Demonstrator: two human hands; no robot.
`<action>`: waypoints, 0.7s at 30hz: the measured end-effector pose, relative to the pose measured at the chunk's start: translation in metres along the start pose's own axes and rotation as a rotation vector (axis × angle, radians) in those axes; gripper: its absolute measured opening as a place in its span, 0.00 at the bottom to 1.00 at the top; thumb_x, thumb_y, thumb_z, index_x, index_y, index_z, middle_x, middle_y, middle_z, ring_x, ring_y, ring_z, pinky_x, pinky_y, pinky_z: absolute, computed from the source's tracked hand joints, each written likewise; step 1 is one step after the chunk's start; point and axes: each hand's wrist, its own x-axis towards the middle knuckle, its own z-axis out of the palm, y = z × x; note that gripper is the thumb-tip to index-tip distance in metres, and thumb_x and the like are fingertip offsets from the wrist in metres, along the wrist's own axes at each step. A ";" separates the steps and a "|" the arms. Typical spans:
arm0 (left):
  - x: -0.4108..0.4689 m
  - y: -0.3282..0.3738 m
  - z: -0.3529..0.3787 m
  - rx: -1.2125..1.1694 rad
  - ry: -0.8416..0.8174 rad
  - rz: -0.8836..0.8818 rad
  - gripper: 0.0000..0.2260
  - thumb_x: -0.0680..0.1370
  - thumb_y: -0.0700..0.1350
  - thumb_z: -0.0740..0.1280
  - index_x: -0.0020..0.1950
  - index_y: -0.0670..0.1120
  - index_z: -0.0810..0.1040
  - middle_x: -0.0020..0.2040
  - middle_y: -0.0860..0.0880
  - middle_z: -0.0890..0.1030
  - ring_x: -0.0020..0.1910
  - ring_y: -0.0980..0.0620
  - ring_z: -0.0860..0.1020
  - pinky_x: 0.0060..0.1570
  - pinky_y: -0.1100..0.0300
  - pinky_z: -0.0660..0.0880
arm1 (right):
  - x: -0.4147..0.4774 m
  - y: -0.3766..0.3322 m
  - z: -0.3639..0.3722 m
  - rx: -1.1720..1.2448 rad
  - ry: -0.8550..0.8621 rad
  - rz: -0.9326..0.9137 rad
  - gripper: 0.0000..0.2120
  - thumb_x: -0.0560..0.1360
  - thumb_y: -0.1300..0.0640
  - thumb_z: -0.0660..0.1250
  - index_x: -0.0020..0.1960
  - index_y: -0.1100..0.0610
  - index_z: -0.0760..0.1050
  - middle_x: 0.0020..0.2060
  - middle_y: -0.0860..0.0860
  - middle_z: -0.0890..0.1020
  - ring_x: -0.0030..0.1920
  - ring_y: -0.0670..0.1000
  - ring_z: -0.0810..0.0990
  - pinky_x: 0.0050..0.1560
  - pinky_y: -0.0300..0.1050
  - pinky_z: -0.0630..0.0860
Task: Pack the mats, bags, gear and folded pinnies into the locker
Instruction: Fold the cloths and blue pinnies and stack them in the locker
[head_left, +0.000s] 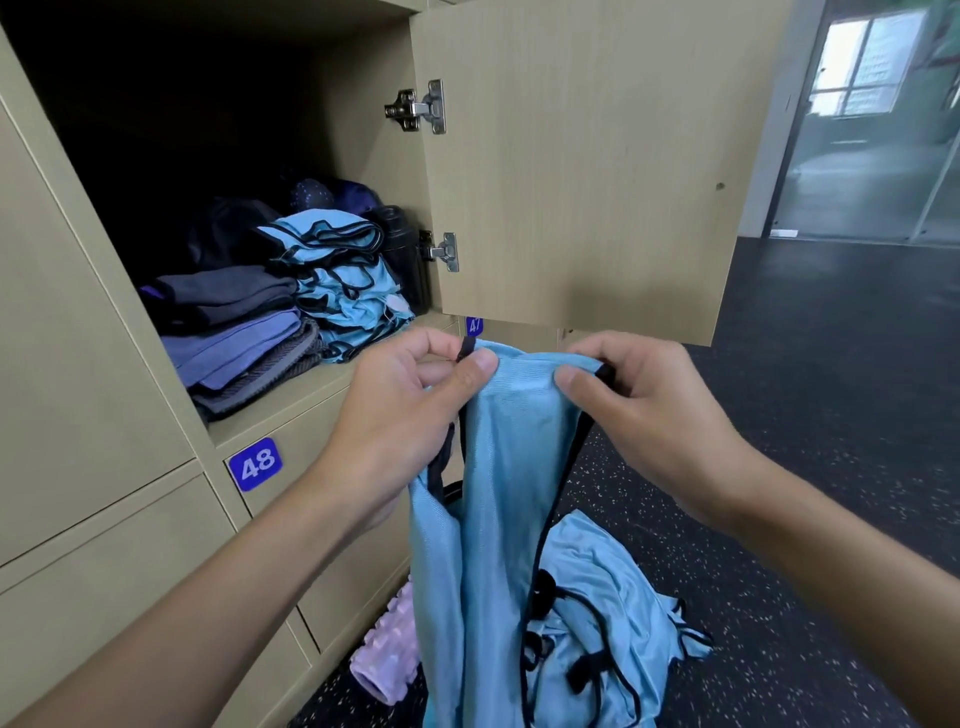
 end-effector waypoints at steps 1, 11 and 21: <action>0.001 0.000 -0.002 0.027 -0.022 0.005 0.04 0.78 0.41 0.69 0.48 0.44 0.75 0.26 0.53 0.79 0.18 0.59 0.66 0.22 0.66 0.62 | 0.001 0.001 0.000 -0.003 0.021 -0.001 0.07 0.79 0.62 0.65 0.45 0.56 0.81 0.36 0.54 0.83 0.33 0.45 0.75 0.34 0.44 0.73; 0.007 0.000 -0.016 0.156 -0.053 0.078 0.10 0.75 0.38 0.72 0.56 0.45 0.81 0.36 0.49 0.82 0.23 0.57 0.69 0.29 0.66 0.66 | 0.004 0.008 -0.010 0.050 0.130 -0.040 0.07 0.79 0.58 0.66 0.43 0.56 0.75 0.26 0.45 0.72 0.24 0.41 0.64 0.25 0.32 0.62; 0.005 -0.004 -0.011 0.341 -0.124 0.166 0.10 0.79 0.41 0.68 0.37 0.46 0.76 0.25 0.62 0.74 0.23 0.66 0.70 0.28 0.75 0.65 | 0.002 0.004 -0.015 -0.181 0.110 -0.102 0.19 0.82 0.54 0.60 0.40 0.68 0.72 0.26 0.43 0.64 0.26 0.43 0.62 0.27 0.37 0.59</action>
